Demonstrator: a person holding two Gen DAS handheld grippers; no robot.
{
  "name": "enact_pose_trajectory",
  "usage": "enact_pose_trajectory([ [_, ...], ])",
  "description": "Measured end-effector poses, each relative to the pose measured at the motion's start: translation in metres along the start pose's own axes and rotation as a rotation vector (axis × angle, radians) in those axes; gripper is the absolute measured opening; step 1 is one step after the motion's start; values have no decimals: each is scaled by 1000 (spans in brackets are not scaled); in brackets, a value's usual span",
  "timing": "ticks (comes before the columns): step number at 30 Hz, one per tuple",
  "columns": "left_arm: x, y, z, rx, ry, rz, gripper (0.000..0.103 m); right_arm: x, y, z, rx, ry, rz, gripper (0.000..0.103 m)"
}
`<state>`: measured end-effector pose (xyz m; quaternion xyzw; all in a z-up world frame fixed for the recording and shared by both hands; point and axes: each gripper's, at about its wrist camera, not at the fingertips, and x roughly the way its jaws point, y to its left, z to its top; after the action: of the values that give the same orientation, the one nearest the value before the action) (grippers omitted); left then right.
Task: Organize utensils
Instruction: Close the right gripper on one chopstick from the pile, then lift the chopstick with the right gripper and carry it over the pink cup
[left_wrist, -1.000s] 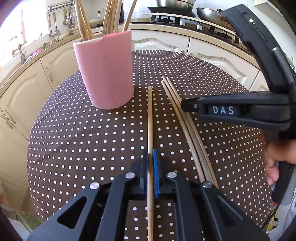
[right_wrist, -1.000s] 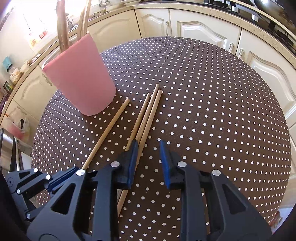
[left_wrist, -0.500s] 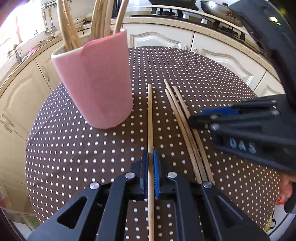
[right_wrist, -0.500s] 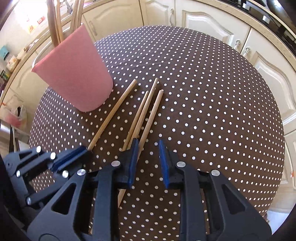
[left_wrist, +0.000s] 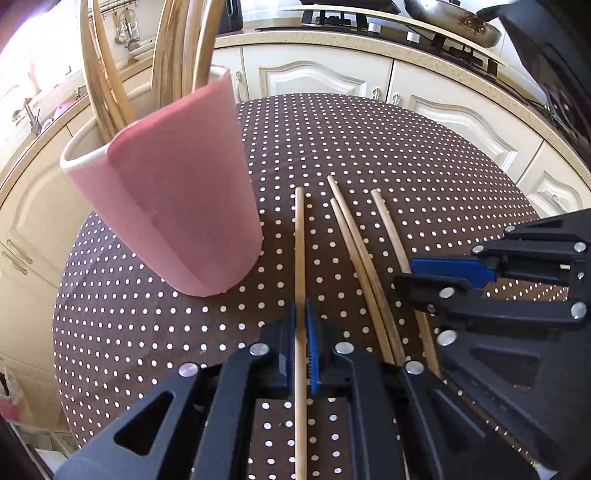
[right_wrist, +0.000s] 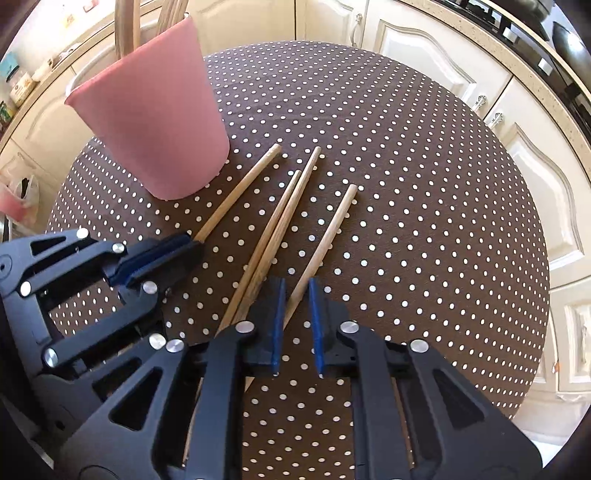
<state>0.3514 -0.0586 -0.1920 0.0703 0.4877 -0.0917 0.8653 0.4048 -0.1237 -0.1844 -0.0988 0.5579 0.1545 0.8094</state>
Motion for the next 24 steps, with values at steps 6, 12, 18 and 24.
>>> enact_pose_trajectory([
  [6,-6,6,-6,-4,37,-26,6,-5,-4,-18,-57,51,26,9],
  [12,-16,0,-18,-8,95,-27,6,-9,-2,-31,-88,126,34,9],
  [18,-18,0,-21,-20,89,-27,6,-10,-1,-37,-80,95,8,8],
  [24,-32,9,-33,-83,-3,-104,5,-20,-1,-59,-18,-44,38,6],
])
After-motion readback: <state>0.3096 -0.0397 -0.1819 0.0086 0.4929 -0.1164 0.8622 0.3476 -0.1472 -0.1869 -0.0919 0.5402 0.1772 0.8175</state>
